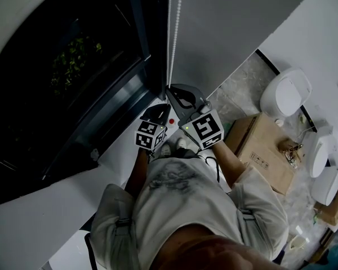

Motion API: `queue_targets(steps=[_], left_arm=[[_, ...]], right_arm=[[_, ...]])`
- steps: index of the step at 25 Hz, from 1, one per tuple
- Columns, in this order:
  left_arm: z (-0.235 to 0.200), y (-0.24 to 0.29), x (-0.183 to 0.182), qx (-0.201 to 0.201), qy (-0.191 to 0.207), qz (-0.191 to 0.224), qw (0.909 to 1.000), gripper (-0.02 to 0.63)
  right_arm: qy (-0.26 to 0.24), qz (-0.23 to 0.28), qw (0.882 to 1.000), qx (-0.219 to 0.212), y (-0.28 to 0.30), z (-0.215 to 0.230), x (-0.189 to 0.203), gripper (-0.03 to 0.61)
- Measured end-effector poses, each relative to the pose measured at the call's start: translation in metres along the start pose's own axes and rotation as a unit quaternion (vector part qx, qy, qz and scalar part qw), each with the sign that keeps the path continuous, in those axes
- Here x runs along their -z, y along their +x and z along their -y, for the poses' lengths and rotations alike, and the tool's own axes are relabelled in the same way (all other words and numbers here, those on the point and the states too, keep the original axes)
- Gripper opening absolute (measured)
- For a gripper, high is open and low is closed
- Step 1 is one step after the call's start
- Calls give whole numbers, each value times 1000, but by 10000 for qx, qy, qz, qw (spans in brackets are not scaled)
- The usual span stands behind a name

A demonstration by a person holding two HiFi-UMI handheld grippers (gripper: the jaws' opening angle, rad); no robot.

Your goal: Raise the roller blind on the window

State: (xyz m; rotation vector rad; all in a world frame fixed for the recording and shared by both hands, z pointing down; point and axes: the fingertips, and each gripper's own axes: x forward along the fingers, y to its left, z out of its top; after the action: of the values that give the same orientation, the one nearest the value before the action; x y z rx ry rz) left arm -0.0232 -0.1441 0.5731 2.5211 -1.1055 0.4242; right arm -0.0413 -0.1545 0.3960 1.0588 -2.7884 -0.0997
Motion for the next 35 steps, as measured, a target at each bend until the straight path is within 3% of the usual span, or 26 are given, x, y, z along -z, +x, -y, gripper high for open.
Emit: queue_targets(steps=[8,14,24,35], left_arm=[[2,-5,5,39,75,-37,10000,14],[8,-33,-25,70,-35,236,9997,50],[10,-99,-140,-235,110,1336,9907,83],[50,-120,-252,95,1061,2168,9704,96]], right_arm=[[-25,-48,10000,8,1,1,5,11],[-4,-28,10000,-22,0,3,5,11],[9,-26,10000,-24,-1,8,6,11],[-22,-6,10000,-77,0,1,5,11]])
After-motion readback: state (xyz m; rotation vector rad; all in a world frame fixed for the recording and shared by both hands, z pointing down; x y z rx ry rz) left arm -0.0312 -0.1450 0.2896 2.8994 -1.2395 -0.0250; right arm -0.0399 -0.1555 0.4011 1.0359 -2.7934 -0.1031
